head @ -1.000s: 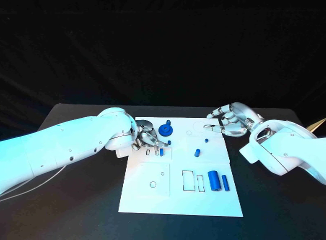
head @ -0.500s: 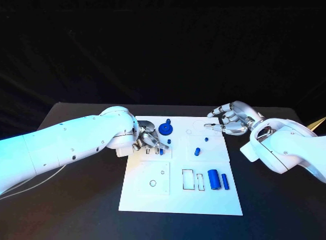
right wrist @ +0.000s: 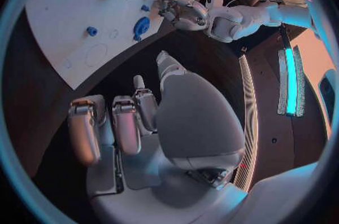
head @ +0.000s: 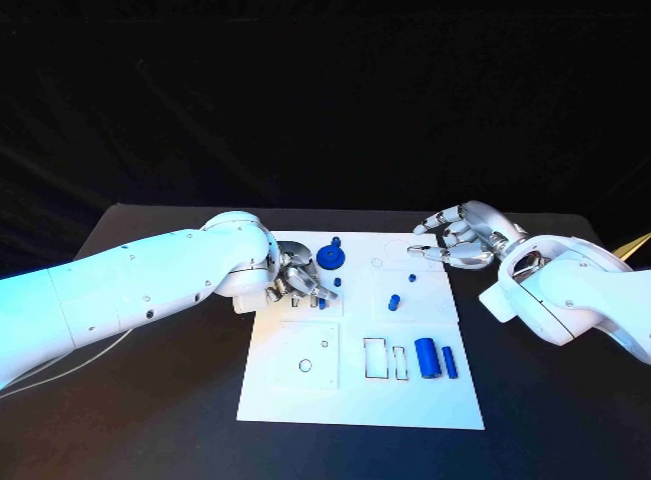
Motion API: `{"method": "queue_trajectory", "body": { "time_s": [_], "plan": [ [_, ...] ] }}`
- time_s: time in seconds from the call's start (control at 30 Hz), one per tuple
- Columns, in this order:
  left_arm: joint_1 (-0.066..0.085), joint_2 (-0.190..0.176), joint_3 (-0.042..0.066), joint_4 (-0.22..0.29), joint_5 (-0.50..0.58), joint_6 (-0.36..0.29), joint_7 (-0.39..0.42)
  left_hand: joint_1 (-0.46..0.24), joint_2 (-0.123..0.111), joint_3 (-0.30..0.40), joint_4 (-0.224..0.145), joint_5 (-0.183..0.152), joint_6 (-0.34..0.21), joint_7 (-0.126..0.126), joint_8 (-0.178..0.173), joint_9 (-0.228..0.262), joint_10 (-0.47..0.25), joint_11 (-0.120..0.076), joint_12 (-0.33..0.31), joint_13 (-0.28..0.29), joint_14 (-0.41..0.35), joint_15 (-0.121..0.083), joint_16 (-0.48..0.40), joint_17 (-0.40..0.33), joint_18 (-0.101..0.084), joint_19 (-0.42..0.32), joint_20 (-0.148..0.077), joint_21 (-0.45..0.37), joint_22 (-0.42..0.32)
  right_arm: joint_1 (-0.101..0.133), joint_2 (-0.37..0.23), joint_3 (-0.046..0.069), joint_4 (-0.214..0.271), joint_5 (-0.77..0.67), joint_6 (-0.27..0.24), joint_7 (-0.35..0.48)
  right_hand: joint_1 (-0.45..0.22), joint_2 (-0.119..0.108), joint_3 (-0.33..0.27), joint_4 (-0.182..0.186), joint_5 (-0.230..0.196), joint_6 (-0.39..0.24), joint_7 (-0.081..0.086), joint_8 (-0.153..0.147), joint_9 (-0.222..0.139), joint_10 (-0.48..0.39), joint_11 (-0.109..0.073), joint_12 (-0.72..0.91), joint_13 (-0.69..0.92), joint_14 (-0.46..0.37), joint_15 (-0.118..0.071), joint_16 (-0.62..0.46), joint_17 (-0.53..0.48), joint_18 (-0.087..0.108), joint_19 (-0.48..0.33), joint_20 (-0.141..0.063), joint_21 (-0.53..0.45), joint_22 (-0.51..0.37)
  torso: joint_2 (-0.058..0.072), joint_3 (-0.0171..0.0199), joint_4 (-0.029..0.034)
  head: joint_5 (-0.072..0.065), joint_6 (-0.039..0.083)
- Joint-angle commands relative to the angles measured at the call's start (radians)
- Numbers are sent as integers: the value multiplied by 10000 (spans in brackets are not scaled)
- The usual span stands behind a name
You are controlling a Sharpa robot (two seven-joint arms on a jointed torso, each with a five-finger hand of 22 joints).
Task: Assemble the parts on the task board
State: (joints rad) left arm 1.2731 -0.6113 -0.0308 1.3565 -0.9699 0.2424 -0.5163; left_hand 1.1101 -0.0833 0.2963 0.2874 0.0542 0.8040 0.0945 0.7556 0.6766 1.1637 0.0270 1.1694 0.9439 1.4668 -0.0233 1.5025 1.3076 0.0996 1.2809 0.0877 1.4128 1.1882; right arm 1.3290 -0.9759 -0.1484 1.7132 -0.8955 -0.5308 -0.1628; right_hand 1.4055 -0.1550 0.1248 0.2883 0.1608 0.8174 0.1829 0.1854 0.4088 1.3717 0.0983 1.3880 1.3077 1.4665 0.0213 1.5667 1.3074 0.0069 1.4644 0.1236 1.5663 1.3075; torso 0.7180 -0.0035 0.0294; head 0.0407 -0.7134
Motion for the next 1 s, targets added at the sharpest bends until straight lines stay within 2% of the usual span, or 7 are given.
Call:
{"method": "queue_trajectory", "body": {
  "time_s": [0.03, 0.1, 0.33, 0.57, 0.67, 0.8, 1.0],
  "plan": [
    [17, 32, 3, 5, 93, 161, -6, 308, 104, 179, -8, -10, -90, -18, 57, 74, -25, -23, 25, 16, 393, -71, 14, 1151, -176, 36, -24, 42, 14, 4, 10, 2, -6, -53, 163, 18, -22, 66, 69, 7, 55, -84, 6, 33, -12, 2, 7, -6, 613, 1023, 19, 13, 2557, -69, 1064, 20, 45, 2633, 1, -5, 1, 2, -14],
    [17, 35, 3, -2, 127, 137, -6, 681, 232, 430, -26, -13, -128, -36, 37, 179, -41, -41, 22, 27, 393, -87, 10, 1156, -175, 26, -34, 46, 22, 4, 10, 2, -10, -53, 170, 16, -24, 75, 73, 7, 59, -81, 6, 38, -11, -1, 7, -9, 609, 1021, 19, 10, 2549, -69, 1064, 20, 45, 2633, -1, -6, -2, 4, -21],
    [17, 39, 3, -3, 294, 120, -1, 1419, 302, 1213, -124, -13, -184, -77, -33, 419, -77, -81, -9, 21, 403, -122, 9, 1192, -180, 30, -59, 66, 71, 4, 13, 2, -24, -53, 206, 8, -25, 87, 81, 4, 67, -77, 5, 45, -10, -3, 5, -11, 606, 1021, 19, 10, 2548, -69, 1064, 20, 45, 2633, 0, -5, 4, 13, -46],
    [17, 32, 3, 0, 523, 200, 11, 1874, 147, 2051, -391, -15, -225, -100, -91, 612, -104, -105, -56, -13, 416, -143, 16, 1235, -188, 43, -79, 84, 123, 4, 23, 2, -36, -53, 239, 0, -23, 93, 86, 1, 75, -75, 4, 50, -10, -4, 5, -12, 604, 1021, 19, 10, 2548, -69, 1064, 20, 45, 2633, -3, 0, 0, 25, -76],
    [17, 11, 3, -2, 678, 171, 17, 2002, 46, 2725, -595, -19, -252, -94, -112, 752, -111, -113, -114, -74, 421, -145, 17, 1254, -189, 40, -90, 90, 143, 4, 25, 2, -42, -53, 249, -6, -20, 103, 95, -3, 92, -73, 3, 57, -9, 4, 4, -4, 612, 1020, 18, 8, 2542, -69, 1064, 20, 45, 2633, -5, -2, 2, 24, -81],
    [17, -47, 4, 22, 960, 65, 24, 1933, -181, 3488, -883, -21, -227, -122, -27, 1004, -21, -127, -76, 3, 445, -161, 38, 1315, -193, 44, -95, 101, 175, 3, 31, 2, -50, -53, 263, -8, -18, 110, 102, -6, 106, -71, 2, 62, -9, -3, 4, -10, 604, 1019, 18, 7, 2539, -69, 1064, 20, 45, 2633, -6, -2, 1, 26, -82],
    [16, -181, 8, 105, 1457, -185, 28, 1800, -282, 3916, -1045, -19, -220, -136, 62, 1206, 91, -143, -4, 105, 484, -177, 75, 1396, -197, 61, -107, 116, 207, 3, 36, 1, -63, -51, 279, -7, -18, 110, 102, -6, 106, -71, 2, 62, -9, -3, 4, -10, 604, 1019, 18, 7, 2539, -69, 1064, 20, 45, 2633, -15, 1, 14, 27, -51]
  ]
}}
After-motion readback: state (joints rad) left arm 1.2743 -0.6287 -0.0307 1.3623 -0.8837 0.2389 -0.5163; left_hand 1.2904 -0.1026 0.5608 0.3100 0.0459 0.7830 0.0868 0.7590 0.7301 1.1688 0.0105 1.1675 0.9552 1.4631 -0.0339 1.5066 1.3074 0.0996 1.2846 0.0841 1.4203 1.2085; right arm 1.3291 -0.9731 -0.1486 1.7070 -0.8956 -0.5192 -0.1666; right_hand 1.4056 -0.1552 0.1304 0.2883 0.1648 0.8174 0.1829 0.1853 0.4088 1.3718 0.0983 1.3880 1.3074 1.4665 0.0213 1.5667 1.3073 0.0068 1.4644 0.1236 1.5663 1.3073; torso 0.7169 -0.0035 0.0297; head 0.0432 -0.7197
